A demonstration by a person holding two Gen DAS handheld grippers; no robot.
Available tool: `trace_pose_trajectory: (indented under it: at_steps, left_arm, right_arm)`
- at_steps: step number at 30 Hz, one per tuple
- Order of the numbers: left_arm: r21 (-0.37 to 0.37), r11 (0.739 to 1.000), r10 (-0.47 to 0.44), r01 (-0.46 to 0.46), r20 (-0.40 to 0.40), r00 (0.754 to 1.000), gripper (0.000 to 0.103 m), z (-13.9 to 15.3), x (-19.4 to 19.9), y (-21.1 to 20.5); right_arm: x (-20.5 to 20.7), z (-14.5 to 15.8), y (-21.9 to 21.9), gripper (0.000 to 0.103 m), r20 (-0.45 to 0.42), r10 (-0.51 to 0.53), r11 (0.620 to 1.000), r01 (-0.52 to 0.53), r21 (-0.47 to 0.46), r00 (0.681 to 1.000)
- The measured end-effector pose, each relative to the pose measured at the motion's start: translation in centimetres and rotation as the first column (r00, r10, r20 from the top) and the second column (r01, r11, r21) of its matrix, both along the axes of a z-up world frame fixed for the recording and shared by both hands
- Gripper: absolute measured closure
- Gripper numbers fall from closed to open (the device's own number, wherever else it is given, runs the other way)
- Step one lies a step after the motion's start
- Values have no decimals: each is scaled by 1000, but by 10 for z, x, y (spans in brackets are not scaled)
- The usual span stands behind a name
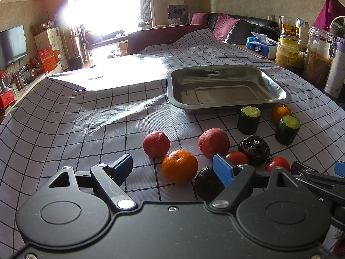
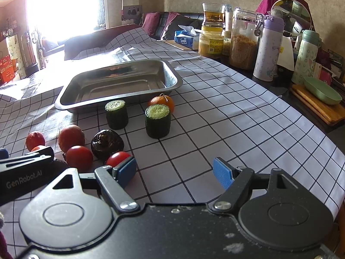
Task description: Organize fruits
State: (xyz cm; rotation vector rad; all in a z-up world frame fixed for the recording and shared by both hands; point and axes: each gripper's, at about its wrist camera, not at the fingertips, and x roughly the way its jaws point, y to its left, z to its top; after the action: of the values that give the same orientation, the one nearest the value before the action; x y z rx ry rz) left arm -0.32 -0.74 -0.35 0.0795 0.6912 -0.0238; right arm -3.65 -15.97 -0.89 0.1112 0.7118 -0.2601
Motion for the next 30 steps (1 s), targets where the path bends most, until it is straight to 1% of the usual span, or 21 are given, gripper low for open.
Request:
trace_pose_trajectory:
  at_steps: [24, 28, 30]
  left_arm:
    - [-2, 1000, 0, 0, -2, 1000, 21, -1, 0, -1]
    - [-15, 1000, -8, 8, -14, 1000, 21, -1, 1, -1]
    - [-31, 999, -21, 19, -35, 999, 21, -1, 3, 1]
  right_arm:
    - [-1, 0, 0, 23, 0, 1, 1000, -1, 4, 1000]
    - [-2, 3, -3, 23, 13, 6, 1000, -6, 30, 1000]
    - [-3, 6, -4, 23, 24, 13, 999, -14, 46, 1000]
